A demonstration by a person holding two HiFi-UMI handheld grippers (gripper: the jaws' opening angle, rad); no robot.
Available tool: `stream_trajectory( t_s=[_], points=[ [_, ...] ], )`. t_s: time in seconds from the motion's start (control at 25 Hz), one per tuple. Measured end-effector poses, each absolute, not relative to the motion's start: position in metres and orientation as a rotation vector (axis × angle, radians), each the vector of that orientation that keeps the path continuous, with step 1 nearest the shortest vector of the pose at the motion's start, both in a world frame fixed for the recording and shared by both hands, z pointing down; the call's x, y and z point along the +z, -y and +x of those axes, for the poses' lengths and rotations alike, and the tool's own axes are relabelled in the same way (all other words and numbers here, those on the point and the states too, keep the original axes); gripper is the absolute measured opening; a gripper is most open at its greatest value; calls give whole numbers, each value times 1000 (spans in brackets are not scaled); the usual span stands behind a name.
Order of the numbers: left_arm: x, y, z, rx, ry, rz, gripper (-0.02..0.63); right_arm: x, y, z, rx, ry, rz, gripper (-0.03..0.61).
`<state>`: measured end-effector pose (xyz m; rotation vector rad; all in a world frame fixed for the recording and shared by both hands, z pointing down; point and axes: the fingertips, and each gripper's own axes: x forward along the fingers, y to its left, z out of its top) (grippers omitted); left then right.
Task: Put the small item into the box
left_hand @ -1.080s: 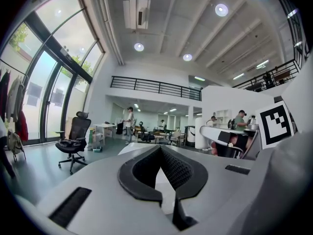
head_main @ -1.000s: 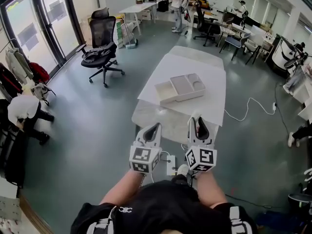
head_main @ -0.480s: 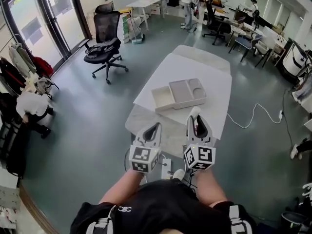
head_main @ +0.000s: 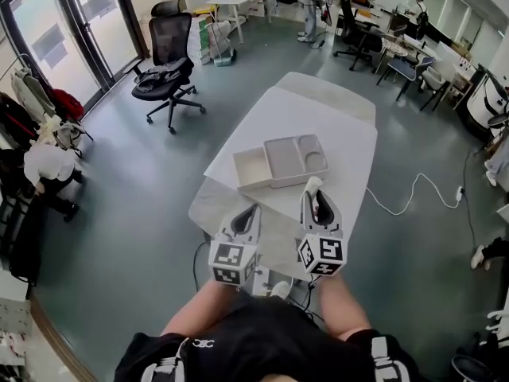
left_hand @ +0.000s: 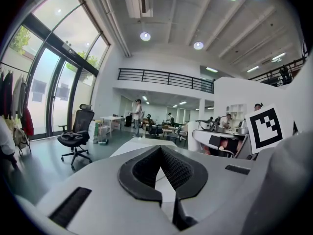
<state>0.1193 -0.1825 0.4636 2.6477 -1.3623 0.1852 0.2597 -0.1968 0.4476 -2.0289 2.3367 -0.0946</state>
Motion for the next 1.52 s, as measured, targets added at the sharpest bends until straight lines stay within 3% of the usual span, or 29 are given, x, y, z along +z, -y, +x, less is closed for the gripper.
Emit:
stream_trajectory(
  t_s=[0.8, 1.52],
  points=[
    [467, 310, 73, 152, 1309, 2665, 5, 521, 331, 217, -254, -2456, -2148, 107],
    [493, 359, 14, 205, 1357, 2583, 5, 623, 410, 160, -515, -2682, -2188, 107]
  ],
)
